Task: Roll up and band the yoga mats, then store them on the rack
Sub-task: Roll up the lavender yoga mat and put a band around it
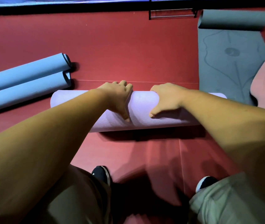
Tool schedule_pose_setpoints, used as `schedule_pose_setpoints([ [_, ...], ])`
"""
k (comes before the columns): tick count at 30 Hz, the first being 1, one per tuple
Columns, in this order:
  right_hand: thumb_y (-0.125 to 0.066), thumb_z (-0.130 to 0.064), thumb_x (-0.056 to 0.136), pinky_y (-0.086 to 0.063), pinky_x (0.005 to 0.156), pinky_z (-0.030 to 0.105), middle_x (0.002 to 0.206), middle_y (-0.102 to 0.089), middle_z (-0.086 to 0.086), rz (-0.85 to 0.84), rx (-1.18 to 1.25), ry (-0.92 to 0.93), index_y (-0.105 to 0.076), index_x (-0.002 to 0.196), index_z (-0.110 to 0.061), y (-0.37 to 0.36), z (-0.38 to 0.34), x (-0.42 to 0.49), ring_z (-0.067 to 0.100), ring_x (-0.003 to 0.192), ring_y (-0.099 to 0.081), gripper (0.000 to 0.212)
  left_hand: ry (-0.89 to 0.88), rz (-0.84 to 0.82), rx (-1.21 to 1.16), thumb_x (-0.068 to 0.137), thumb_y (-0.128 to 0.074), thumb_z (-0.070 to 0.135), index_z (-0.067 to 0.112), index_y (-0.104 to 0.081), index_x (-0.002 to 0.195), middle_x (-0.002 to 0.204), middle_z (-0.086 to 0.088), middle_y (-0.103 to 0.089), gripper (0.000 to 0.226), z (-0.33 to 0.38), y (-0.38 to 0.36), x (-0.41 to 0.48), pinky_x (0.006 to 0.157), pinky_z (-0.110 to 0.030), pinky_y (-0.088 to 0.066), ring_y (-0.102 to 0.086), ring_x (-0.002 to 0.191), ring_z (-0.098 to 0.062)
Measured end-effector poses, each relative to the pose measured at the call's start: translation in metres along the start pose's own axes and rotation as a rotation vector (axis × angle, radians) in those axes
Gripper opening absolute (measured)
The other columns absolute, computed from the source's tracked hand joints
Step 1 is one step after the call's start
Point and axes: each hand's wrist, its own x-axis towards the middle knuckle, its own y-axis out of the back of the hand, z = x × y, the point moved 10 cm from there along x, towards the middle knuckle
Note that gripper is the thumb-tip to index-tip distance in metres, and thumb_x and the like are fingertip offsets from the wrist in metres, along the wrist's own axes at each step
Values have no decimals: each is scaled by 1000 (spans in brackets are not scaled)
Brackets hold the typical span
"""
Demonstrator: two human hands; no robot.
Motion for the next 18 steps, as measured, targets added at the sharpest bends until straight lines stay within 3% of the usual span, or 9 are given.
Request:
schedule_pose_setpoints([
  [4,-76,-88,50,-53,95,47,133,-63,1,-14,10,-15,-51,136,-26,0,-2,0,31,115,-60,109,10,23,-87,33,-84,90,25,-49,130,124,2,-56,122,-8,4,3,97,-44,-53,-61,110,-28],
  [7,-78,-88,54,-44,106,51,152,-48,0,-1,-30,-37,-37,155,-26,1,0,-1,33,135,-51,125,18,9,-174,39,-91,79,26,-55,124,116,4,-59,106,-13,1,7,93,-40,-54,-59,102,-24],
  [10,-81,-87,50,-42,108,53,157,-42,1,28,-102,-14,-26,160,-23,1,-4,-2,35,137,-46,138,39,-11,-250,43,-94,73,27,-59,119,111,4,-65,94,-18,0,9,90,-39,-56,-61,98,-24],
  [15,-82,-82,50,-46,96,51,140,-54,-4,37,-92,3,-41,141,-31,5,-8,-4,32,126,-53,112,56,-65,-319,48,-95,69,27,-55,132,118,3,-66,102,-16,-4,7,96,-40,-55,-62,105,-26],
  [18,-78,-85,44,-53,94,50,130,-61,-3,35,-30,-9,-46,134,-31,9,-1,-4,30,116,-60,109,51,-63,-249,41,-78,80,26,-46,141,134,-2,-59,118,-10,-3,3,104,-46,-51,-58,118,-30],
])
